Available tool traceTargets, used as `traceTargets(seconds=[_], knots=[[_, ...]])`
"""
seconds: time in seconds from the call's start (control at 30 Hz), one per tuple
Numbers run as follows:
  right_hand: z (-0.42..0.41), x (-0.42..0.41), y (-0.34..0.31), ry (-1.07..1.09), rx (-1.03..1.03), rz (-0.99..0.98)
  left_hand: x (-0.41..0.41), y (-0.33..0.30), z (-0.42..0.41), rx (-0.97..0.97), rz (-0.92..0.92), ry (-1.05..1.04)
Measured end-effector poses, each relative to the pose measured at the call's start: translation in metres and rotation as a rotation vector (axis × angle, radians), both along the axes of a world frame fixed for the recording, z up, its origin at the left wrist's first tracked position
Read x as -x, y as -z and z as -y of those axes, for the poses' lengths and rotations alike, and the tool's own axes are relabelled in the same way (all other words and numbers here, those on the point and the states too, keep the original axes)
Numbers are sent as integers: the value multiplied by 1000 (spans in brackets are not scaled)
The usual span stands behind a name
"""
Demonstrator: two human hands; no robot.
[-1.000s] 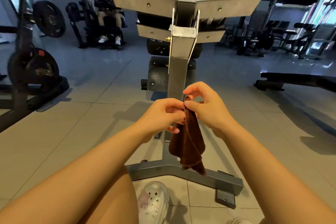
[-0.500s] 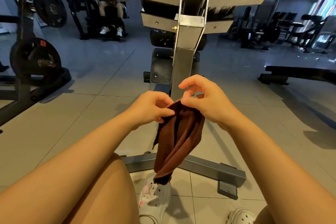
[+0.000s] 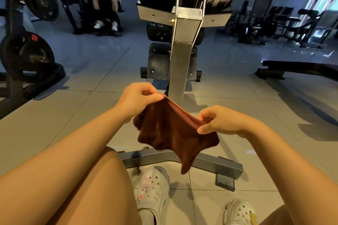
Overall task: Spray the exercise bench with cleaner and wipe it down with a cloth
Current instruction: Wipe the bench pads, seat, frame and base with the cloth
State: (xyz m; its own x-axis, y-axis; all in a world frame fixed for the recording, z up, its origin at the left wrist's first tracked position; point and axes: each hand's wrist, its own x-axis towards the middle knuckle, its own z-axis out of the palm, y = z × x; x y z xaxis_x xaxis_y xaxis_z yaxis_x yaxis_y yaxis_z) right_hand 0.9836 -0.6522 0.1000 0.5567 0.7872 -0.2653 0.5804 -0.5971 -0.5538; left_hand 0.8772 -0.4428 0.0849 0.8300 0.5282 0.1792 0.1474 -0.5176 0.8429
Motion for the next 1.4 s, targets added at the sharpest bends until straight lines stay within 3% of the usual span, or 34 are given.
traceTargets(seconds=[0.13,0.23,0.33,0.4,0.5,0.73,0.83,1.03,1.1,1.27,1.4], knots=[[8,-9,5,18,120,180,5,-5,-5,-30,145,23],[13,-11,-4,61,-29,299,8,-9,-8,-58,229,101],[12,-8,-15,54,-265,377,6,-14,1,46,283,210],[8,-3,-22,41,-430,352,4,-20,14,184,339,317],[-1,7,-28,5,-645,237,-2,-26,35,233,401,449],[-16,9,-28,92,-749,61,-12,-29,45,248,445,397],[-15,9,-27,-21,-696,-22,-11,-29,43,155,418,422],[-8,6,-29,34,-610,130,-7,-26,28,-288,375,300],[-4,6,-28,38,-606,131,-5,-24,28,-325,273,319],[-1,11,-26,71,-608,226,-7,-21,49,88,24,313],[2,10,-24,77,-546,280,-13,-19,56,237,-68,337]])
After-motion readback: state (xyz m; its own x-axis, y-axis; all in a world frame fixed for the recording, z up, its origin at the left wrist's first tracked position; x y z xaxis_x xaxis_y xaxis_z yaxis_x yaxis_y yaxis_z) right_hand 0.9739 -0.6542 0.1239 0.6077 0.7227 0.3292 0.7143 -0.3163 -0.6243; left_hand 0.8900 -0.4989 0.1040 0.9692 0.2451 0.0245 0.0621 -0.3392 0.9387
